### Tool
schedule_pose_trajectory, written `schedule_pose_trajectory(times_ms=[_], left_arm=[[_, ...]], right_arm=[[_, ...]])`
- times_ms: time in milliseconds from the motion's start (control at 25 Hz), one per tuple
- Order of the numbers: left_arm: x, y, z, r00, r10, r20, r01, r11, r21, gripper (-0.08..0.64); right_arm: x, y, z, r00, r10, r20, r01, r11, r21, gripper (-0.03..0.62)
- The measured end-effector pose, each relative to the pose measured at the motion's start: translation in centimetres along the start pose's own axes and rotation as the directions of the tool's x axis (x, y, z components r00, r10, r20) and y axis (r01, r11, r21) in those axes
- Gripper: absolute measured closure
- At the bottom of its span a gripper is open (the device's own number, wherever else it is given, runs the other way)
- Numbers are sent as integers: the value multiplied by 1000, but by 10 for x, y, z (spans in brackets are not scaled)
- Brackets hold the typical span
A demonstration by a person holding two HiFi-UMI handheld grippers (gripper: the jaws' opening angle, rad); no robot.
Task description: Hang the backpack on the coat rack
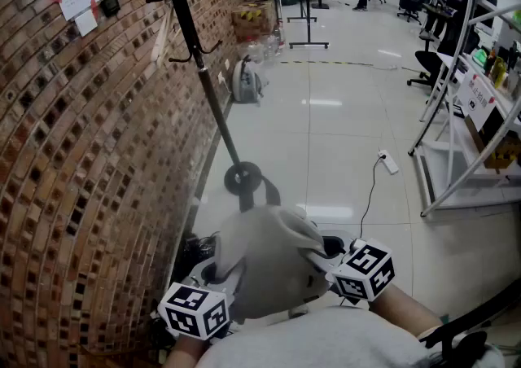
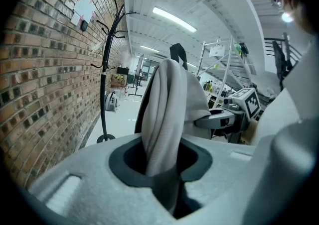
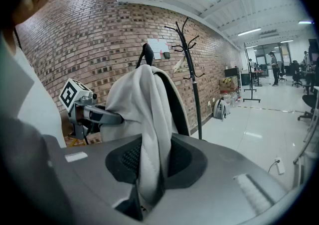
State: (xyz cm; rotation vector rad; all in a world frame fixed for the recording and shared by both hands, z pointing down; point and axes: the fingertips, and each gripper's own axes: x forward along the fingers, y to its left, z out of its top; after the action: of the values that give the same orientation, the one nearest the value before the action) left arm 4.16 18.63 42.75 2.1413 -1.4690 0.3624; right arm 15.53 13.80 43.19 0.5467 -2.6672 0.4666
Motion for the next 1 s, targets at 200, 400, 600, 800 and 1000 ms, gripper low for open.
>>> schedule_pose_trajectory(times_ms=[200, 400, 600, 800, 1000], left_arm=[[21, -2, 21, 999, 12, 31, -12, 1000, -3, 476], [36, 2, 48, 997, 3, 71, -4, 1000, 14, 476], [58, 28, 72, 996, -7, 86, 5, 1000, 24, 476], [93, 79, 96, 998, -17, 64, 16, 1000, 11, 476], [130, 140, 125, 999, -27, 39, 27, 1000, 4, 476]], right_arm=[[-3, -26, 18, 1000, -16, 1, 16, 1000, -26, 518], [0, -49, 43, 999, -33, 24, 34, 998, -52, 518], [25, -75, 66, 999, -40, 33, 42, 998, -53, 518], [76, -108, 87, 999, -37, 5, 38, 999, -31, 518], [137, -144, 116, 999, -39, -14, 39, 999, -6, 518]])
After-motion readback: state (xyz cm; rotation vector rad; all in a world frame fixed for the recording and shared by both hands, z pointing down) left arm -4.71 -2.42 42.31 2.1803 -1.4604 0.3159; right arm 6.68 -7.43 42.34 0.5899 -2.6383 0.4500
